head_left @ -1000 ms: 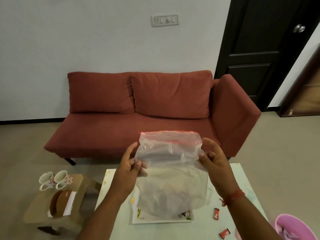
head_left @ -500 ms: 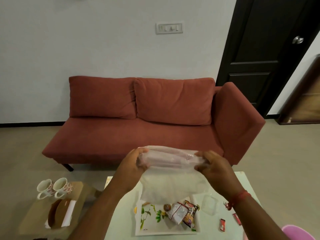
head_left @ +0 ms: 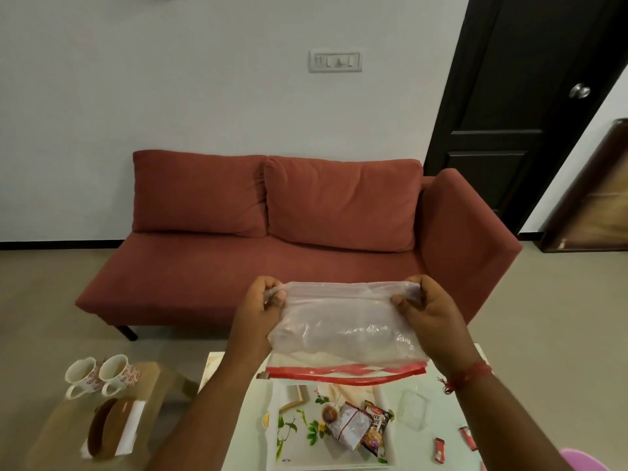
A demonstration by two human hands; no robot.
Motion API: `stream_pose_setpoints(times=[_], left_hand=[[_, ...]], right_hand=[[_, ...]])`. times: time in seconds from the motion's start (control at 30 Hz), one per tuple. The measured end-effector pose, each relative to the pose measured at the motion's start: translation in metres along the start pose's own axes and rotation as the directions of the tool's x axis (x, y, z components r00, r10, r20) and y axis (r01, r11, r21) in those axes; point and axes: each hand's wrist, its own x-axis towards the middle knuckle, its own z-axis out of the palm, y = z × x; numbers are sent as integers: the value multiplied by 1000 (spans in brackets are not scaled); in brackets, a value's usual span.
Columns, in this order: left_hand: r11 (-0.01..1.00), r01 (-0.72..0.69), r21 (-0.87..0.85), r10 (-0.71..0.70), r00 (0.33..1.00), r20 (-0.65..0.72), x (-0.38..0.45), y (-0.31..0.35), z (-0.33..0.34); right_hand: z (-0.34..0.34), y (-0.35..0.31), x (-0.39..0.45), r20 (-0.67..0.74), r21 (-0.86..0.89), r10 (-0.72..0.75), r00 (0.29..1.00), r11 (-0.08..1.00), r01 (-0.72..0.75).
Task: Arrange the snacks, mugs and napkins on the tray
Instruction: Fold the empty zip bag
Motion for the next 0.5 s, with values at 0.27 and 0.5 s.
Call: stream_pose_setpoints(times=[0.27,0.5], left_hand=[[996,-82,-40,91,901,424,12,36,5],[980,-138,-145,159,976,151,19,50,7]], right_hand=[[-5,-53,10,554,-405,149,819,908,109],[38,-26,6,254,-182,186,949,973,-141]])
